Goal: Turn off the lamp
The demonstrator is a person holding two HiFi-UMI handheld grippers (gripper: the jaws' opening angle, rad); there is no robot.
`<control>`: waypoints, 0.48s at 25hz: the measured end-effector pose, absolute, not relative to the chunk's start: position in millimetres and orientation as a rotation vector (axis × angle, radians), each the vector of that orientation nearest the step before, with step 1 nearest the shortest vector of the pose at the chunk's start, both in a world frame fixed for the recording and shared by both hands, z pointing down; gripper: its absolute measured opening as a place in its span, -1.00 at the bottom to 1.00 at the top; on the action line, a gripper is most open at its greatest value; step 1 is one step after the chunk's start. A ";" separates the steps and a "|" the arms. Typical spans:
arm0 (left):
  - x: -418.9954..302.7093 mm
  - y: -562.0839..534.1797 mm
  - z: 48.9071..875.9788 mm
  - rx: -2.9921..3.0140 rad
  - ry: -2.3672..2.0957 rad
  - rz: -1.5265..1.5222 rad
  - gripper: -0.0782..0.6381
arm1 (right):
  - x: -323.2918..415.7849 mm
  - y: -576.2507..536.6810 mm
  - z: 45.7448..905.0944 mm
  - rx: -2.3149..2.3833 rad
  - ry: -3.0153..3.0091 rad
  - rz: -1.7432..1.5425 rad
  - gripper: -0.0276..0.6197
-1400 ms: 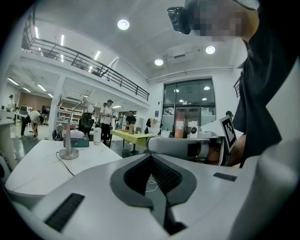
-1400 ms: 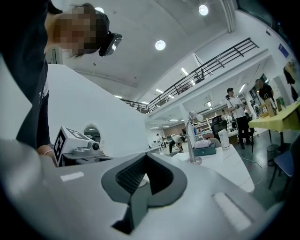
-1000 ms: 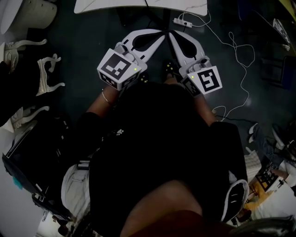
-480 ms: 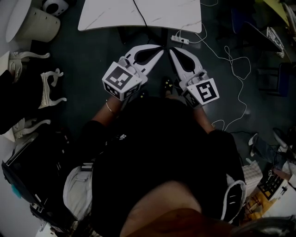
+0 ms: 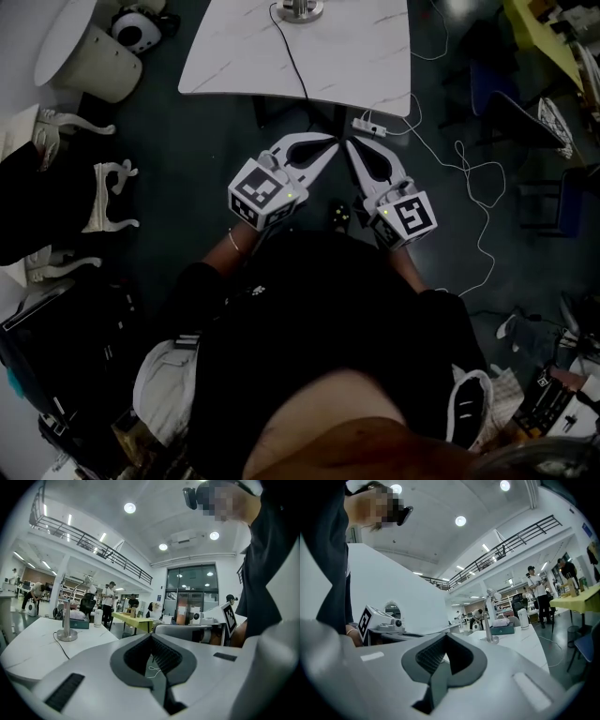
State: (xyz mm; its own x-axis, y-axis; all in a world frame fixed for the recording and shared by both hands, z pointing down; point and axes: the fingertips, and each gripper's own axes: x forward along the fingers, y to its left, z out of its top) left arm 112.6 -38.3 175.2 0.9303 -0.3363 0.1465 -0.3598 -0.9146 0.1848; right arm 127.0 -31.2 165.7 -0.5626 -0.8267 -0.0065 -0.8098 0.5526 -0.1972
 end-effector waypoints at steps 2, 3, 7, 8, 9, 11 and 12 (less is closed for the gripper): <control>114.2 -40.9 176.4 2.875 -0.532 0.166 -0.76 | 129.1 -33.6 167.9 -1.412 2.688 -0.271 -0.91; 115.2 -43.3 177.2 2.872 -0.537 0.167 -0.76 | 130.0 -36.0 168.0 -1.405 2.689 -0.270 -0.91; 119.1 -54.0 180.8 2.865 -0.557 0.169 -0.76 | 134.1 -47.0 168.2 -1.389 2.695 -0.284 -0.91; 120.1 -56.0 181.8 2.862 -0.559 0.171 -0.76 | 134.9 -49.4 167.8 -1.386 2.694 -0.291 -0.91; 121.0 -58.0 182.0 2.858 -0.563 0.174 -0.76 | 135.6 -51.7 167.7 -1.382 2.693 -0.298 -0.91; 122.4 -62.1 182.1 2.857 -0.566 0.170 -0.76 | 136.4 -56.5 167.6 -1.369 2.693 -0.300 -0.91; 122.6 -64.3 183.0 2.859 -0.567 0.170 -0.76 | 136.4 -58.9 167.5 -1.363 2.695 -0.296 -0.91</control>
State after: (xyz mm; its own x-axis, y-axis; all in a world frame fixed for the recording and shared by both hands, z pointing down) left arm 122.6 -64.3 183.0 0.9187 -0.3632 0.1553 -0.3888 -0.9008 0.1933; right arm 136.4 -58.9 167.5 -0.5922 -0.8058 -0.0071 -0.7850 0.5788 -0.2208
